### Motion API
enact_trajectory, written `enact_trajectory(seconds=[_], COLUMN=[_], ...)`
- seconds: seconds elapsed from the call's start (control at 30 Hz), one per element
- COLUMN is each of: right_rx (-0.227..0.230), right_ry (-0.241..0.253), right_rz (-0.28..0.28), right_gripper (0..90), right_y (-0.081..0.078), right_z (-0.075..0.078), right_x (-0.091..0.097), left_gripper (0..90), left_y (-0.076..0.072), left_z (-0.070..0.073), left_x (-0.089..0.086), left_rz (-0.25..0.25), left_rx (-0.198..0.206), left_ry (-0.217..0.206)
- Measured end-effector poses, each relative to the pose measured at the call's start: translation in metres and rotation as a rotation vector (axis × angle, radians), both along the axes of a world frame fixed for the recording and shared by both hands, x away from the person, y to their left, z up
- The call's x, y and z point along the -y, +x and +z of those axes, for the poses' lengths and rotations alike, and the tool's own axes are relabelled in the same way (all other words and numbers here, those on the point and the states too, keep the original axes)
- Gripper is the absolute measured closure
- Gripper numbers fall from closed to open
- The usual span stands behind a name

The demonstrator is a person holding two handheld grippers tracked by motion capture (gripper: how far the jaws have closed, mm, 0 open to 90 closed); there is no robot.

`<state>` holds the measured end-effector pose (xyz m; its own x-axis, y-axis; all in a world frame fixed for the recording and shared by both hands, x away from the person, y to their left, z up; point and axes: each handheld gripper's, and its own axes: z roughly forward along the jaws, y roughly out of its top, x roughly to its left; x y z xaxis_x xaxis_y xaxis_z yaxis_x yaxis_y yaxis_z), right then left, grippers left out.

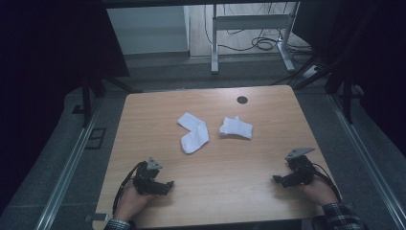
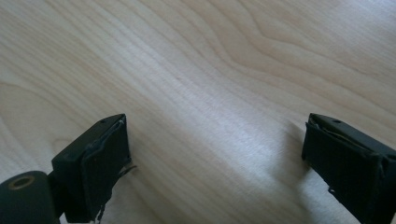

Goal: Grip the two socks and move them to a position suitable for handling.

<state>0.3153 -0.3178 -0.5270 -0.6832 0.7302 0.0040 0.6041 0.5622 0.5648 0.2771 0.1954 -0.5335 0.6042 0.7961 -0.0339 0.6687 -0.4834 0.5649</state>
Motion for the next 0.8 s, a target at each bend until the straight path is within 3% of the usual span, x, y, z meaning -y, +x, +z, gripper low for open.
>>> enact_trajectory(seconds=[0.2, 0.8], right_rx=[0.011, 0.009], right_ry=[0.011, 0.009], right_rz=[-0.005, -0.010], right_gripper=[7.4, 7.0], right_y=[0.0021, 0.0022], right_z=[-0.0010, -0.0009], right_x=[0.0036, 0.0028], left_gripper=[9.3, 9.3], left_y=[0.0002, 0.0010], left_z=[-0.0023, -0.0028], left_x=[-0.0010, -0.0014], left_rz=[-0.002, -0.008], left_rx=[0.024, 0.029], left_ry=[-0.021, -0.022])
